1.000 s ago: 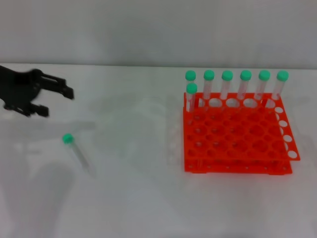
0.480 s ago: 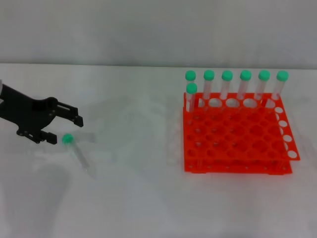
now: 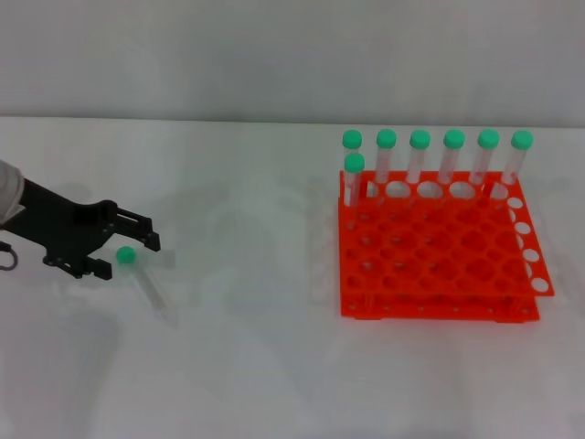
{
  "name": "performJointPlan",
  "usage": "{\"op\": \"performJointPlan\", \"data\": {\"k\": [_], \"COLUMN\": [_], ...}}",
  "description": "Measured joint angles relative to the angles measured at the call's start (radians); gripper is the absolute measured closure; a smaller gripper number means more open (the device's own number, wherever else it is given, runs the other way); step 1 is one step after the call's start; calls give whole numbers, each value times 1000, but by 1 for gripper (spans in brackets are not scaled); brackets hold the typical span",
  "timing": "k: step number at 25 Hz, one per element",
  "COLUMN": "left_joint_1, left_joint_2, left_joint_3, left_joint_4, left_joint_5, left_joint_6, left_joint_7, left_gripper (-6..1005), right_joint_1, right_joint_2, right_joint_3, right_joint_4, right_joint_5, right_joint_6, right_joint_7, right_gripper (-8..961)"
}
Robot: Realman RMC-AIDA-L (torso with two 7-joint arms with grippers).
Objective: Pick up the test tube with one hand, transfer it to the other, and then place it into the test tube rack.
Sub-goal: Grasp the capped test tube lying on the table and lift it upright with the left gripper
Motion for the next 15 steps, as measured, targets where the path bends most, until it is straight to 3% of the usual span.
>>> {"op": "performJointPlan", "data": {"k": [15], "left_joint_1": [-18], "left_joint_2": [0], "left_joint_3": [-2], "left_joint_4": [43], "left_joint_5": [-7], "left_joint_6": [-23], "left_joint_7": [-52], "left_gripper": [138], "right_joint_1": [3], "right_joint_2": [12], "right_joint_3": [0], "right_joint_4": [0], "right_joint_5": [0], "right_joint_6": [0], "right_joint_7": [6], "right_gripper": [123]}}
